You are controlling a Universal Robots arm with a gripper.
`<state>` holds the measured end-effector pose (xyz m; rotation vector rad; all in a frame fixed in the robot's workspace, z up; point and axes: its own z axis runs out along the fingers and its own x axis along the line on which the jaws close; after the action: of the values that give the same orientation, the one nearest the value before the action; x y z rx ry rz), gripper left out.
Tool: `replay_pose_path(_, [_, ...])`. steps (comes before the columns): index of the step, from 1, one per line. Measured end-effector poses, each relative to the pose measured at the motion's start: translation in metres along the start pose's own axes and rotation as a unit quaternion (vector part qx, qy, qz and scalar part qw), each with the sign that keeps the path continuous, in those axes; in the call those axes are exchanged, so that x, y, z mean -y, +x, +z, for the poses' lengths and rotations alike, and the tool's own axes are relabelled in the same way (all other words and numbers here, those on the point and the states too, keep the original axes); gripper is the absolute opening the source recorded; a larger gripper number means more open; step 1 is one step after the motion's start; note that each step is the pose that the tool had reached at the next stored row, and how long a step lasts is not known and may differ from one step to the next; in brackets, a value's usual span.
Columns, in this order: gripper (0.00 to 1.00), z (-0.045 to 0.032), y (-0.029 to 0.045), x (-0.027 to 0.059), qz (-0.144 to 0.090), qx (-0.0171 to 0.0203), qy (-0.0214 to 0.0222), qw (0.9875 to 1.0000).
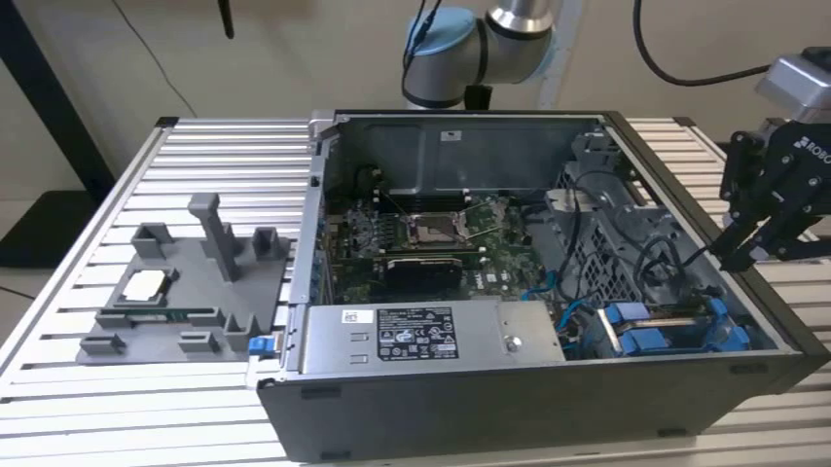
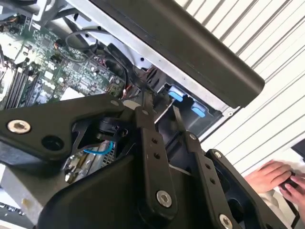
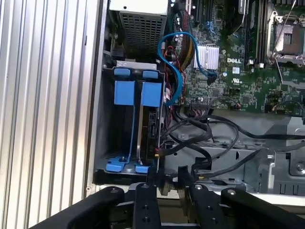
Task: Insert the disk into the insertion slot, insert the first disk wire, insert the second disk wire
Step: 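Insert the second disk wire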
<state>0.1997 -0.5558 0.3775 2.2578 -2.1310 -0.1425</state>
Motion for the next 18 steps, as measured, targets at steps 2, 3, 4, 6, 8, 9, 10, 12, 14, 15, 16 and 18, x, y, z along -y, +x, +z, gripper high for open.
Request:
replay_pose_path(2, [0.24,0.0,0.0,0.0,0.005,0.0005,0.0002,1.0])
replay_pose_path(3, [0.24,0.0002,0.0001,0.0001,0.007,0.0008,0.0003,1.0])
replay_pose_path(4, [0.24,0.0002,0.0001,0.0001,0.01,0.001,0.0004,1.0])
replay_pose_path(6, [0.21,0.0002,0.0001,0.0,0.013,0.0012,0.0006,0.9999])
replay_pose_path(8, [0.16,0.0003,0.0001,0.0,0.014,0.0013,0.0006,0.9999])
replay_pose_path(9, [0.16,0.0002,0.0001,0.0,0.014,0.0013,0.0006,0.9999])
replay_pose_path(10, [0.16,0.0003,0.0001,0.0,0.014,0.0013,0.0006,0.9999])
replay_pose_path(12, [0.16,0.0003,0.0002,0.0,0.014,0.0012,0.0006,0.9999])
replay_pose_path(14, [0.16,0.0003,0.0002,0.0,0.014,-0.0022,0.0008,0.9999])
replay_pose_path(15, [0.17,0.0002,0.0002,0.0,0.014,-0.0039,0.0014,0.9999])
replay_pose_path(16, [0.17,0.0004,0.0002,0.0,0.015,-0.0055,0.0024,0.9999])
replay_pose_path(18, [0.24,0.0007,0.0002,0.0,0.015,-0.013,0.008,0.9998])
